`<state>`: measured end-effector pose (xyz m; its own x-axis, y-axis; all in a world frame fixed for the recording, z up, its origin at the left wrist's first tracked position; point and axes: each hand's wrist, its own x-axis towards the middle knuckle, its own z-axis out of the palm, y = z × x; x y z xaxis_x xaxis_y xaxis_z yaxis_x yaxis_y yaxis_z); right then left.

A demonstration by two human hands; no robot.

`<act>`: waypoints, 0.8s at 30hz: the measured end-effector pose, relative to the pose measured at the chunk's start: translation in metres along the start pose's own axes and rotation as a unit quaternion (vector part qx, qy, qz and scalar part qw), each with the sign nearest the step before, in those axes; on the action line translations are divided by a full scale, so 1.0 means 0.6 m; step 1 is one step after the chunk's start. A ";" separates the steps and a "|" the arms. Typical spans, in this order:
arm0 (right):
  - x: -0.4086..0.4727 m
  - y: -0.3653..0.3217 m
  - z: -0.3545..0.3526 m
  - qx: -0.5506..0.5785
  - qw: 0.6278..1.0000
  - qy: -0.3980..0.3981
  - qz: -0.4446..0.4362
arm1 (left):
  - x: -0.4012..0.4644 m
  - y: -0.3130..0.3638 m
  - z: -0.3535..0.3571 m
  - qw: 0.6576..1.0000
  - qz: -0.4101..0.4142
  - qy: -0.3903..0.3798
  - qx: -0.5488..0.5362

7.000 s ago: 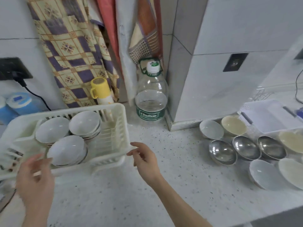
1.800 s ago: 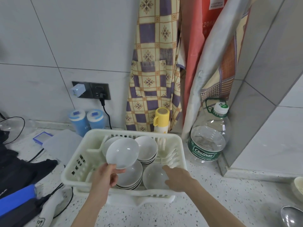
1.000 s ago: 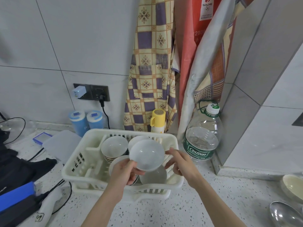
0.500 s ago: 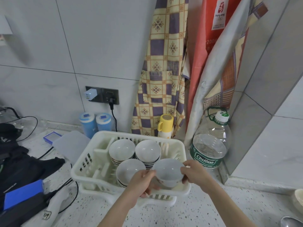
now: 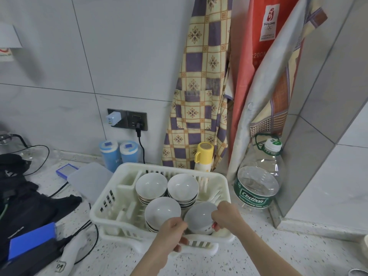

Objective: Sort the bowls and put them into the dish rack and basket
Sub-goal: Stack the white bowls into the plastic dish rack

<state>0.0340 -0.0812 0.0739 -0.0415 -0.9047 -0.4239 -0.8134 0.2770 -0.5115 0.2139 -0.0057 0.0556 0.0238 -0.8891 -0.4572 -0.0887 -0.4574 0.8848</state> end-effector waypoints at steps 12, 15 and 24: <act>-0.003 0.001 0.024 -0.132 0.991 -0.002 -0.029 | -0.001 -0.009 0.021 0.999 -0.049 -0.013 0.004; -0.005 -0.001 0.029 -0.208 0.977 0.022 -0.040 | -0.009 -0.008 0.021 0.999 -0.046 -0.016 0.004; -0.019 0.001 0.040 -0.239 0.969 0.049 -0.025 | -0.022 0.001 0.023 0.999 -0.035 -0.015 0.015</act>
<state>0.0481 -0.0626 0.0604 -0.0311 -0.9459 -0.3229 -0.9908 0.0717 -0.1146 0.1998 0.0059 0.0608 0.0011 -0.8540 -0.5203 -0.1180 -0.5167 0.8480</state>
